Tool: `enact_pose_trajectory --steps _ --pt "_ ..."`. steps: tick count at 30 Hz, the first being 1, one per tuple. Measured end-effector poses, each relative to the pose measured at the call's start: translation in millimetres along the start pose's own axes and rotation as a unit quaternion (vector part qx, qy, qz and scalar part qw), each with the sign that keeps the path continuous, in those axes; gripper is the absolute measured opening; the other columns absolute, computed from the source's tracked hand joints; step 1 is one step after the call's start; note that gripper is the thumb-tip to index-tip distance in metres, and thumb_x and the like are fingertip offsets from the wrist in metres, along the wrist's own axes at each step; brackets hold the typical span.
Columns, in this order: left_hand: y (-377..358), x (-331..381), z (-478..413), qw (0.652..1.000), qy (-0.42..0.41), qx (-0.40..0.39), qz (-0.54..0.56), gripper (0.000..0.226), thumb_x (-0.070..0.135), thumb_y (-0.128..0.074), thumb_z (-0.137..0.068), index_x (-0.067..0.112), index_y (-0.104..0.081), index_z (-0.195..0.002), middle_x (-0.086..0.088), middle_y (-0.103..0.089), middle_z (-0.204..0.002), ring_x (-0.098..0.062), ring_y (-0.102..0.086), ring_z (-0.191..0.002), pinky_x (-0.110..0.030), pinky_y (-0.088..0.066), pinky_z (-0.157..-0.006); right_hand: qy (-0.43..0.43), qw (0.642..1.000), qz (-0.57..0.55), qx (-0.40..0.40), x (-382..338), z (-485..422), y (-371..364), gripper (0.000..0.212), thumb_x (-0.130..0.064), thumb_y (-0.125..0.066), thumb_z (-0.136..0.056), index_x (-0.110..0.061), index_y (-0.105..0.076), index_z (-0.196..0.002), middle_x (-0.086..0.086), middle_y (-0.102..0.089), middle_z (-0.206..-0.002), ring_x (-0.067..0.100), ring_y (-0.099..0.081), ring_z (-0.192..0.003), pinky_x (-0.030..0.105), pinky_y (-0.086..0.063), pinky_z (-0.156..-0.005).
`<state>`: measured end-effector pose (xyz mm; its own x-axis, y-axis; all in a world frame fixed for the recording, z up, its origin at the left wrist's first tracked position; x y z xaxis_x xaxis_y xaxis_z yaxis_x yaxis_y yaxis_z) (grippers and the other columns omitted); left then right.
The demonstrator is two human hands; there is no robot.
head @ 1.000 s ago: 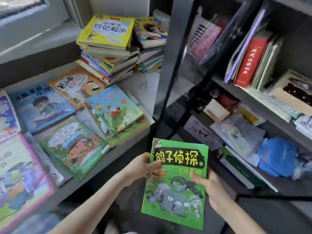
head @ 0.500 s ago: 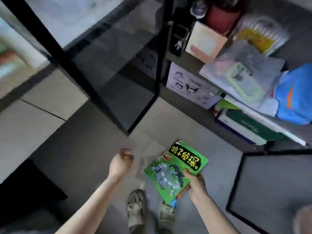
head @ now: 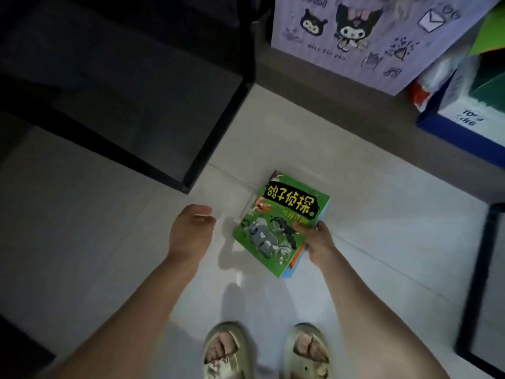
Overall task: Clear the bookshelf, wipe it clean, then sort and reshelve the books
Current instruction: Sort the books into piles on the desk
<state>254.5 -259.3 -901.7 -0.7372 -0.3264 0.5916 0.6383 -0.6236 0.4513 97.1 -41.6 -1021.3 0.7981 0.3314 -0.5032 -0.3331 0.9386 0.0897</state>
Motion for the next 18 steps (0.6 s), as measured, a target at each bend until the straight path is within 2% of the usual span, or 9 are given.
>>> enact_pose_trajectory --steps 2,4,6,8,10,13,15,17,18 --pt "0.4 -5.3 -9.0 1.0 -0.001 -0.001 -0.011 0.021 -0.002 -0.058 -0.087 0.02 -0.059 -0.086 -0.017 -0.065 -0.108 -0.034 -0.061 -0.105 -0.047 -0.048 -0.098 -0.013 0.998 0.058 0.014 1.5 -12.6 2.0 0.013 0.003 -0.067 -0.084 -0.007 -0.059 -0.085 0.015 -0.066 -0.099 0.02 -0.064 -0.066 0.022 -0.051 -0.055" --pt "2.9 -6.7 -10.0 1.0 -0.003 0.0 -0.03 0.021 -0.001 -0.057 -0.087 0.02 -0.059 -0.085 -0.014 -0.065 -0.106 -0.033 -0.061 -0.104 -0.047 -0.048 -0.098 -0.008 0.989 0.144 0.034 -3.0 -12.1 7.7 0.011 0.004 -0.067 -0.083 -0.004 -0.06 -0.086 0.017 -0.066 -0.101 0.022 -0.058 -0.071 0.027 -0.046 -0.061" --pt "7.6 -3.9 -3.4 0.999 -0.005 0.001 -0.038 0.025 -0.001 -0.056 -0.087 0.023 -0.058 -0.081 -0.011 -0.065 -0.1 -0.031 -0.062 -0.102 -0.046 -0.049 -0.096 0.013 0.98 0.194 0.046 -14.1 0.2 14.8 0.019 0.007 -0.062 -0.084 -0.003 -0.058 -0.099 0.01 -0.061 -0.093 0.019 -0.052 -0.073 0.03 -0.043 -0.061" --pt "14.2 5.1 11.4 0.998 -0.011 0.002 -0.054 0.023 0.0 -0.055 -0.087 0.023 -0.059 -0.082 -0.008 -0.064 -0.097 -0.03 -0.063 -0.099 -0.044 -0.051 -0.094 0.036 0.975 0.214 0.055 -26.0 18.2 22.8 0.033 0.008 -0.055 -0.087 -0.003 -0.053 -0.119 0.011 -0.06 -0.102 0.02 -0.05 -0.082 0.028 -0.042 -0.062" --pt "23.4 18.2 34.9 0.998 -0.013 0.005 -0.065 0.019 0.0 -0.053 -0.087 0.018 -0.059 -0.088 -0.009 -0.064 -0.099 -0.029 -0.062 -0.096 -0.04 -0.051 -0.092 0.057 0.97 0.228 0.057 -42.4 46.1 27.1 0.039 0.007 -0.05 -0.088 -0.003 -0.054 -0.126 0.015 -0.061 -0.108 0.022 -0.052 -0.085 0.026 -0.039 -0.065" --pt "42.0 41.0 79.4 0.995 -0.019 0.01 -0.096 0.02 0.003 -0.051 -0.088 0.014 -0.063 -0.099 -0.007 -0.066 -0.101 -0.029 -0.063 -0.095 -0.032 -0.051 -0.086 0.073 0.963 0.259 0.017 -69.6 100.3 22.4 0.026 0.01 -0.051 -0.084 -0.01 -0.067 -0.09 0.01 -0.062 -0.094 0.024 -0.056 -0.089 0.035 -0.045 -0.077" --pt "61.9 60.8 116.6 0.994 -0.02 0.013 -0.109 0.022 0.005 -0.05 -0.088 0.015 -0.064 -0.102 -0.006 -0.068 -0.102 -0.029 -0.064 -0.094 -0.029 -0.048 -0.082 0.089 0.961 0.262 -0.028 -92.4 152.7 13.7 0.023 0.013 -0.053 -0.083 -0.004 -0.068 -0.088 0.008 -0.062 -0.082 0.025 -0.058 -0.084 0.041 -0.05 -0.082" --pt "89.8 88.5 159.0 0.993 -0.017 0.006 -0.116 0.021 0.005 -0.051 -0.089 0.017 -0.064 -0.1 -0.006 -0.069 -0.103 -0.03 -0.064 -0.096 -0.03 -0.048 -0.083 0.099 0.957 0.26 -0.079 -119.6 217.3 4.0 0.025 0.016 -0.051 -0.083 -0.003 -0.065 -0.093 0.006 -0.062 -0.075 0.023 -0.059 -0.073 0.036 -0.052 -0.074" --pt "108.0 105.5 183.5 0.993 -0.022 0.007 -0.12 0.021 0.004 -0.051 -0.088 0.018 -0.064 -0.099 -0.007 -0.069 -0.104 -0.03 -0.065 -0.097 -0.031 -0.049 -0.084 0.11 0.952 0.267 -0.102 -134.9 255.2 -1.3 0.026 0.016 -0.051 -0.084 -0.007 -0.063 -0.085 0.006 -0.061 -0.072 0.022 -0.057 -0.068 0.033 -0.051 -0.069"
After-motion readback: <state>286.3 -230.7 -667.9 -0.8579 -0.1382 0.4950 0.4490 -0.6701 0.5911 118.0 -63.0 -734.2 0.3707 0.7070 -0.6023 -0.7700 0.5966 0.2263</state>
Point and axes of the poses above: each hand's wrist, its own z-axis away from the middle knuckle, its own y-axis out of the back of the hand, x = y × z, the point moved 6 cm from there along -z, towards the middle knuckle
